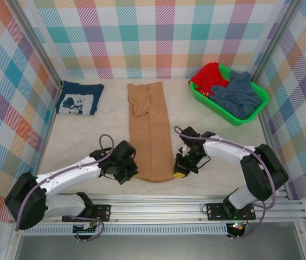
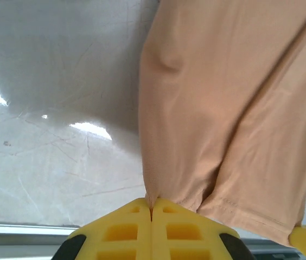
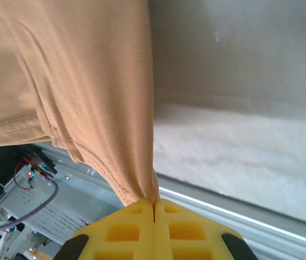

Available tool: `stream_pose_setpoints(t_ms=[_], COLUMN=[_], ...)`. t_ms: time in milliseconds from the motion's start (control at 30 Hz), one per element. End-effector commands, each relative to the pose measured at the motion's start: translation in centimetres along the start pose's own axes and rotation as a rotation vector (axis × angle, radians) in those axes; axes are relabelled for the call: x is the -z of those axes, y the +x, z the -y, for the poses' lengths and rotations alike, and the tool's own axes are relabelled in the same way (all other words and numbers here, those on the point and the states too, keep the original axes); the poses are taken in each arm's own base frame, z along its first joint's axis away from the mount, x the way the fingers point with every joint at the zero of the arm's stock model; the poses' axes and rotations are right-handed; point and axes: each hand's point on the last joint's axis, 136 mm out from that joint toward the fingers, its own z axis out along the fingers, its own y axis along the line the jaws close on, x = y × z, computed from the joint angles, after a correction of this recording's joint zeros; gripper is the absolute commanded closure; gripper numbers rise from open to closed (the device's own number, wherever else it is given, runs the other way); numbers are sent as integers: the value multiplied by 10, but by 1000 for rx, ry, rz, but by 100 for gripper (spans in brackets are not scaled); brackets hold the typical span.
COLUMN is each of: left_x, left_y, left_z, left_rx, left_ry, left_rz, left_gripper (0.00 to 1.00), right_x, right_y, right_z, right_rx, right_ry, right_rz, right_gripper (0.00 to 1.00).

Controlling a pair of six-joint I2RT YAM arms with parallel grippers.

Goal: Fold and stack the t-shirts

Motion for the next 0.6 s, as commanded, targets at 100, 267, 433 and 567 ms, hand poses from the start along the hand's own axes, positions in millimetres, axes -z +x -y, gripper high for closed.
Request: stream_pose_setpoints(t_ms=[100,267,433,567], left_x=[19,28,37,40], left_y=[-28,-62,-97,-129], left_z=[12,33,61,81], left_rx=[16,67,93,83], left_ry=[33,96,159,156], left_rz=[133,195,233,254], left_gripper=[100,100,100,100], right_x=[27,53,68,83], right_y=[-19,-54,-84,-113], right_z=[-31,-52,-72,-89], right_rx=[8,12,10,21], right_ry=[-20,-43,-82,-101], right_rz=[58,120,148,194], right_gripper=[100,100,100,100])
